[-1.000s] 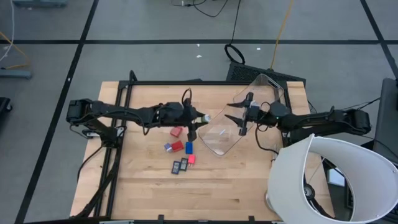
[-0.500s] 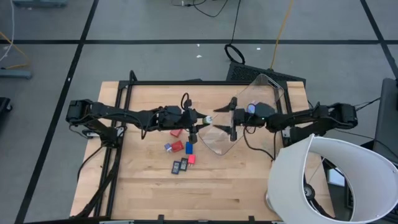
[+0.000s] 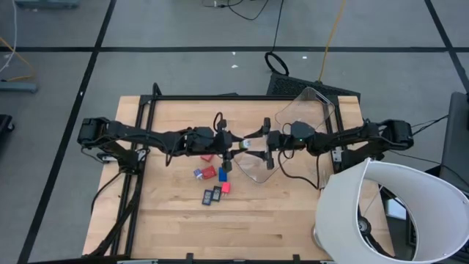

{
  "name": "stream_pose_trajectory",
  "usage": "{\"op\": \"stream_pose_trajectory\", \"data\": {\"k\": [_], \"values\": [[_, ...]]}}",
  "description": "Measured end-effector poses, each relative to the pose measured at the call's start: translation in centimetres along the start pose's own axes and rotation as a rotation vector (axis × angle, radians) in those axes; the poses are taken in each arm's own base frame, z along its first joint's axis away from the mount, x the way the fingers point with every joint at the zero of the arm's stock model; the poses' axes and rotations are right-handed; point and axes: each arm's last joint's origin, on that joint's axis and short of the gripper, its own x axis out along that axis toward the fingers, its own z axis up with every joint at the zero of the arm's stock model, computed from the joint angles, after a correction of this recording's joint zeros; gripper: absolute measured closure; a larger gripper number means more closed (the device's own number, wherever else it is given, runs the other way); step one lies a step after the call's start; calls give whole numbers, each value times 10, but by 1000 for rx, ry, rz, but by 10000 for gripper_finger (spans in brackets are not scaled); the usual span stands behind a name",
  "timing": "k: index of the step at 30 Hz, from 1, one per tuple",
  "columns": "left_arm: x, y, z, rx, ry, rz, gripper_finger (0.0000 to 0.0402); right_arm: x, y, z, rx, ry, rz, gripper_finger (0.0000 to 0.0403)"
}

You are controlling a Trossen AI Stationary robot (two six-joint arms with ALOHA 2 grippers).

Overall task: Pick & Place Office items
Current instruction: Put the green charger adapter into the right transparent bin

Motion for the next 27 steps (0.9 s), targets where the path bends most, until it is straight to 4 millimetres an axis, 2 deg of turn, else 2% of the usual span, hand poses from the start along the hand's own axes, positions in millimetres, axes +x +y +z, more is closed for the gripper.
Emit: {"op": "stream_pose_trajectory", "data": {"k": [6,12,19,24,27], "values": [[0,-1,0,0,0,-4,270,0,0,0,0,0,1,189],[0,-1,0,0,3,-4,252,0,0,0,0,0,1,216],[0,-1,0,-2,5,-4,270,0,0,0,1,-2,2,244],[0,-1,0,-17,3,-7,239,0,0,0,-5,-1,3,277],[0,-1,0,-20,3,-7,217,0,0,0,-10,0,3,278]]}}
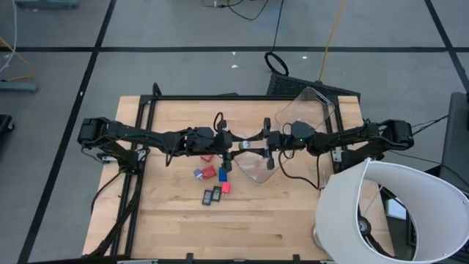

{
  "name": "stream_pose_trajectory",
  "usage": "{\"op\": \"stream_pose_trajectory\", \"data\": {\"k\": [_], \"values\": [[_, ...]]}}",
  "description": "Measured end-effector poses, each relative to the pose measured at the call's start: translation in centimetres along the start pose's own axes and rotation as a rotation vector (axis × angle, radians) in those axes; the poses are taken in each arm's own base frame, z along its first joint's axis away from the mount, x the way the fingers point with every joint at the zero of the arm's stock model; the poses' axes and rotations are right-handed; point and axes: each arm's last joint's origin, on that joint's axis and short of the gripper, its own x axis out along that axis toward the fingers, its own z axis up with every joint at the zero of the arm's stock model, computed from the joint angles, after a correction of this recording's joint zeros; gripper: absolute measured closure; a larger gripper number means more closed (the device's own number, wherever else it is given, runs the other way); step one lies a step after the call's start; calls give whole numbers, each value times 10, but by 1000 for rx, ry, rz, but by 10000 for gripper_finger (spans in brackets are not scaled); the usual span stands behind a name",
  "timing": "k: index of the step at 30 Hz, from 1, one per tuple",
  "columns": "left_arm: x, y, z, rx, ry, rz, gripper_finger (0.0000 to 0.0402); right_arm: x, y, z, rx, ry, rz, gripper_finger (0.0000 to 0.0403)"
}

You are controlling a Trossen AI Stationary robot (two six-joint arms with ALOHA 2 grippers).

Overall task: Pick & Place Office items
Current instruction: Put the green charger adapter into the right transparent bin

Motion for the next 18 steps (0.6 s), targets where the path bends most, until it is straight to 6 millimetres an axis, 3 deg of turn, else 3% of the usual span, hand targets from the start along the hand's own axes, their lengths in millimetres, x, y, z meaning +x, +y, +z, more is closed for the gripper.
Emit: {"op": "stream_pose_trajectory", "data": {"k": [7,15,18], "values": [[-5,1,3,-2,0,4,193,0,0,-2,-7,18,-1,278],[-31,7,21,-40,-23,5,191,-3,-3,-7,4,79,-12,278],[-38,8,23,-71,-12,4,190,-6,-5,0,0,58,-20,278]]}}
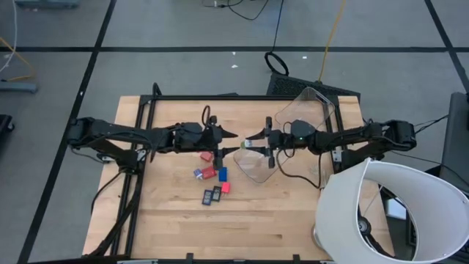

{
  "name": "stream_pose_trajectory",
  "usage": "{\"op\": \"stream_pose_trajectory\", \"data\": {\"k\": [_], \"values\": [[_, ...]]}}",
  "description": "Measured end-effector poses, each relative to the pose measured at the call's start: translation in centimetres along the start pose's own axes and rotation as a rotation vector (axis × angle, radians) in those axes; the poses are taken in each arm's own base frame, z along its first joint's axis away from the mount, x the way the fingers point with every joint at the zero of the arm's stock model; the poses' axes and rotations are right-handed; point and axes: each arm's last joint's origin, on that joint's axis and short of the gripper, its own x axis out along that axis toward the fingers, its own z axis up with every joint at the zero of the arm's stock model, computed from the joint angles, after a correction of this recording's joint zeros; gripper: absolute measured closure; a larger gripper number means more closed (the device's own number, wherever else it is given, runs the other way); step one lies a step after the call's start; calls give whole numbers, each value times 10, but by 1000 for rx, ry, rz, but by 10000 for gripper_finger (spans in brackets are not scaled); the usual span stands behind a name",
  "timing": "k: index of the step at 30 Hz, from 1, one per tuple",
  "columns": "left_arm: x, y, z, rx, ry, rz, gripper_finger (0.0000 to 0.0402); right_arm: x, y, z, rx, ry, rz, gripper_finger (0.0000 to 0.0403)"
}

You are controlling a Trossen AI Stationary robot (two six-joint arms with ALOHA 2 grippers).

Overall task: Pick & Place Office items
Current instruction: Put the green charger adapter into the right transparent bin

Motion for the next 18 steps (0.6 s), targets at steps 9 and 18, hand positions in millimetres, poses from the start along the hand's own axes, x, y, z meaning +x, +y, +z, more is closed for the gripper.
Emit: {"op": "stream_pose_trajectory", "data": {"k": [9,18], "values": [[-27,5,9,0,30,-1,190,-18,-4,10,-23,114,-146,276],[-37,4,10,28,47,-9,190,-45,-12,11,-44,255,-331,277]]}}
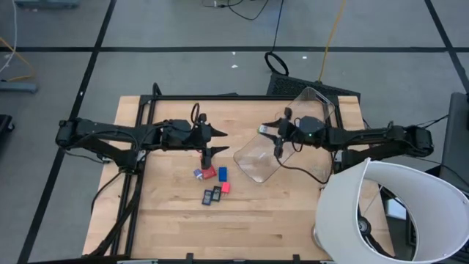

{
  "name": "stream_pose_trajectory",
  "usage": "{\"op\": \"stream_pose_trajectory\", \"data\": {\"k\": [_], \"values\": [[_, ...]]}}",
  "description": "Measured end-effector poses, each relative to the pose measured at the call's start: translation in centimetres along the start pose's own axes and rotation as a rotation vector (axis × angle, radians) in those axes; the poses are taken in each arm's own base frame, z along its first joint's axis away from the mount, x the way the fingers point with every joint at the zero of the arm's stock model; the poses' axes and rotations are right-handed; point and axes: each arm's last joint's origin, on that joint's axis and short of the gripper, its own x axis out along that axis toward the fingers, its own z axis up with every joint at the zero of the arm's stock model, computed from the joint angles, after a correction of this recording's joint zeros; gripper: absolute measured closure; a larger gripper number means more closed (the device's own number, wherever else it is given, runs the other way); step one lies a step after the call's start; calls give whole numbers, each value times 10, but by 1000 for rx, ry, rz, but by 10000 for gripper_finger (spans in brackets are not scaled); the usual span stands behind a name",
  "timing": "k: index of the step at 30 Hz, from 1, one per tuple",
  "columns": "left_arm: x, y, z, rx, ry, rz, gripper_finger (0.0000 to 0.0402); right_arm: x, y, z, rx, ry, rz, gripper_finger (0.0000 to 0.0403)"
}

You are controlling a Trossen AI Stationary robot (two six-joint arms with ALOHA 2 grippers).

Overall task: Pick & Place Office items
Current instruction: Put the green charger adapter into the right transparent bin

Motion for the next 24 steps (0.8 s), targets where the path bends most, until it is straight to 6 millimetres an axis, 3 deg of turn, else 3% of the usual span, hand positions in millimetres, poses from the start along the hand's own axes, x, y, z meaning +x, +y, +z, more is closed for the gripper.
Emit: {"op": "stream_pose_trajectory", "data": {"k": [9,24], "values": [[2,0,-4,-22,27,-1,190,-21,-23,-16,29,204,-316,277],[7,2,-28,-81,71,20,190,-36,-64,-46,272,430,-610,277]]}}
